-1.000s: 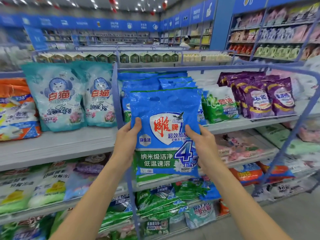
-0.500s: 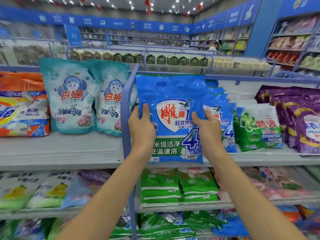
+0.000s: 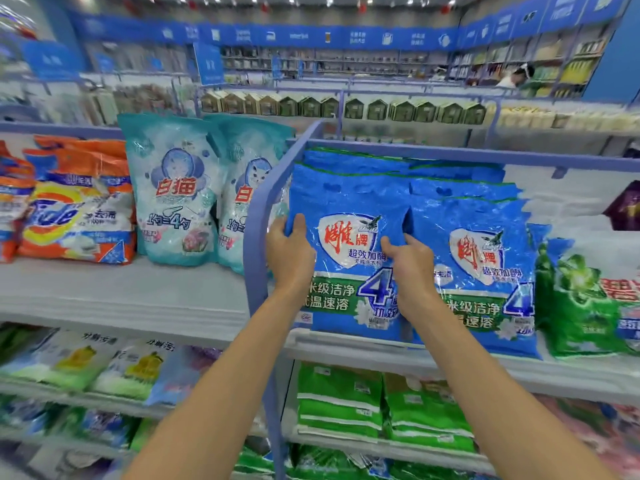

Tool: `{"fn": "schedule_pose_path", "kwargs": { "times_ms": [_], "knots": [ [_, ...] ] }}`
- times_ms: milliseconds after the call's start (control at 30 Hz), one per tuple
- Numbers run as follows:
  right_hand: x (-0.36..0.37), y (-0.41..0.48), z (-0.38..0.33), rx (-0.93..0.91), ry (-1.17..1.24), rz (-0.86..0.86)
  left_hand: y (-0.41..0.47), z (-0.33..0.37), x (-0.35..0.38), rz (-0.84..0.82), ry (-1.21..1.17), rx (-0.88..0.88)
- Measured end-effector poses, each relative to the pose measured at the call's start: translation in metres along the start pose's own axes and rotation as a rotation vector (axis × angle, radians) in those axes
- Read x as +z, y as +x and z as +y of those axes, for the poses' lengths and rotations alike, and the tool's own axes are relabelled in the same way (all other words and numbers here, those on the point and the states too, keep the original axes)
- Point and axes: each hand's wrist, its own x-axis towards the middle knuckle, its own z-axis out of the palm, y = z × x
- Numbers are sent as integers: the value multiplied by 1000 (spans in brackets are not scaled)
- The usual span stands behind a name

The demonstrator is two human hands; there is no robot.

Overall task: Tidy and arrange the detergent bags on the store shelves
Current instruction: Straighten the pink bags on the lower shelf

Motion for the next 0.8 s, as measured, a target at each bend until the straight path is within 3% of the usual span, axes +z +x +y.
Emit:
{"fn": "schedule_pose_path", "kwargs": {
  "times_ms": [200,367,533,633,800],
  "knots": [
    [-11,-2,7,-60,-80,-13,-8,1,-4,-104,70,-73],
    [-14,3,-4,-100,-5,-16,-17,-1,-12,-322,420,-52],
    [-23,-13,-10,-127,-124,40,-19,-6,-27,-479,396,-268],
    [-38,-41,1,-230,-316,-66,-26,-20,-37,-593,470,-270],
    [-35,-54,49,-165,-554,-331,-21,-38,-34,-529,420,-100]
  ]
}}
